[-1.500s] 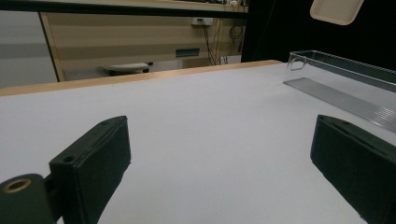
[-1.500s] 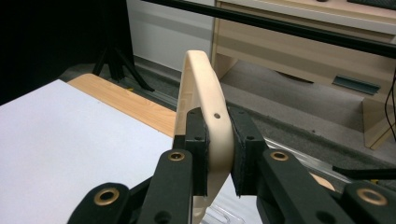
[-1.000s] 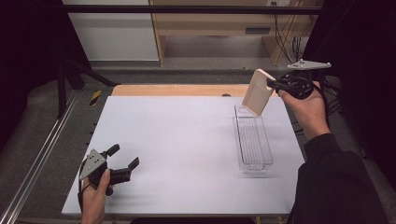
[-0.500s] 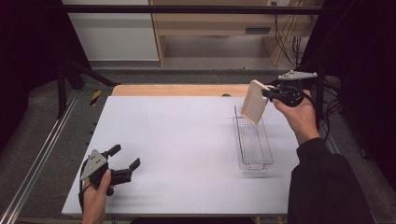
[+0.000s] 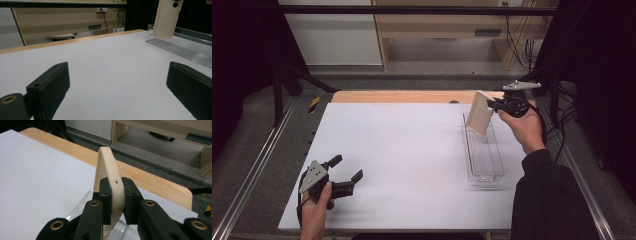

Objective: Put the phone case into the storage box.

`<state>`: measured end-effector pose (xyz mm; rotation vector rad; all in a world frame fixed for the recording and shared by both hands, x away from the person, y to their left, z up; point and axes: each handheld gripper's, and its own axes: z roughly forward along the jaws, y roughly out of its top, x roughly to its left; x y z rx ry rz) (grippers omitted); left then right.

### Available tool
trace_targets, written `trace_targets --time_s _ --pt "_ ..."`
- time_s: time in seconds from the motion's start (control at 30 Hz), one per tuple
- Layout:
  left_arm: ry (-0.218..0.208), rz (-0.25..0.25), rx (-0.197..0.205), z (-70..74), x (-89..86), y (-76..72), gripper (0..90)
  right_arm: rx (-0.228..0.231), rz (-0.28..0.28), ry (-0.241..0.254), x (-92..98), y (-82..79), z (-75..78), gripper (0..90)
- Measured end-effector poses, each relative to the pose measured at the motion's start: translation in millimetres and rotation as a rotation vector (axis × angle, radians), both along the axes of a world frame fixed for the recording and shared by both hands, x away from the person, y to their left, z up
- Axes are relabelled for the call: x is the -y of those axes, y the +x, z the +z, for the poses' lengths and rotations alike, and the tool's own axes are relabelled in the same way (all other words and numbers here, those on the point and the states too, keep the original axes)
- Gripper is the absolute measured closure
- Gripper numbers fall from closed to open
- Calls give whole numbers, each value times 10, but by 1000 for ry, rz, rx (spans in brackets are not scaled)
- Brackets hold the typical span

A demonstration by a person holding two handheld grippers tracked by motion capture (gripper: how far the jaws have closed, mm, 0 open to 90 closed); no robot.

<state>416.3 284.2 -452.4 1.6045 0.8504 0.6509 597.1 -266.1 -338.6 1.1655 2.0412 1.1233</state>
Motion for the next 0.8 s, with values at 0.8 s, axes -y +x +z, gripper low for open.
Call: trace_targets --time_s 0.8 --pt "7 -7 10 7 9 -4 44 0 0 -26 -116 88 -147 791"
